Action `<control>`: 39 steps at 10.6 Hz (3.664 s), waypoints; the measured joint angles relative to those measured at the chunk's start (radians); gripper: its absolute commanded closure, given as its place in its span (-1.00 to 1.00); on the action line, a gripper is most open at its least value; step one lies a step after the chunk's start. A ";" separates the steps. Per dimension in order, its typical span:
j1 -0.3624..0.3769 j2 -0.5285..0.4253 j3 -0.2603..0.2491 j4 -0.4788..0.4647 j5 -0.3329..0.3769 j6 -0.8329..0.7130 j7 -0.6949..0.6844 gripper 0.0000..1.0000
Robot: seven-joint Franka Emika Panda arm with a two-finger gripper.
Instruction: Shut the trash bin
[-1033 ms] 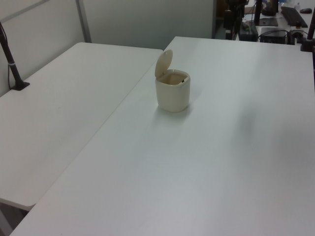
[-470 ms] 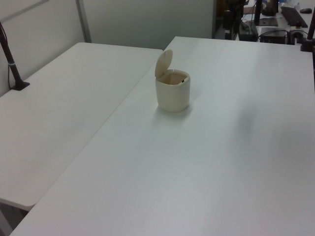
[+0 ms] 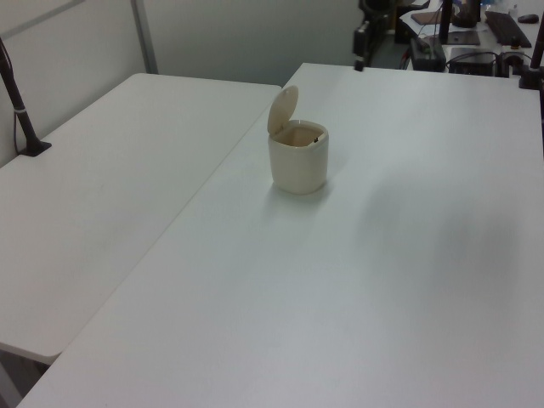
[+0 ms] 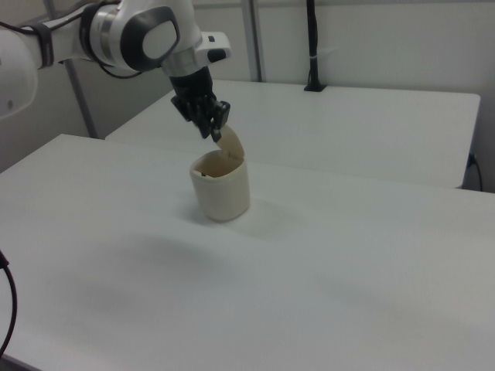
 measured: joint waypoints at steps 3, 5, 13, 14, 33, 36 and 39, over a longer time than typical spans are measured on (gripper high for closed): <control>0.012 0.076 0.003 0.060 0.049 0.253 0.014 0.83; 0.025 0.129 0.004 0.083 0.053 0.477 0.069 0.82; 0.097 0.278 0.004 0.095 0.053 0.691 0.105 0.82; 0.097 0.279 0.004 0.096 0.053 0.639 0.105 0.82; 0.106 0.294 0.038 0.051 0.032 0.328 0.102 0.71; 0.099 0.259 0.037 0.055 0.031 0.260 0.102 -0.21; 0.048 0.105 0.032 0.058 0.031 0.001 0.102 -1.00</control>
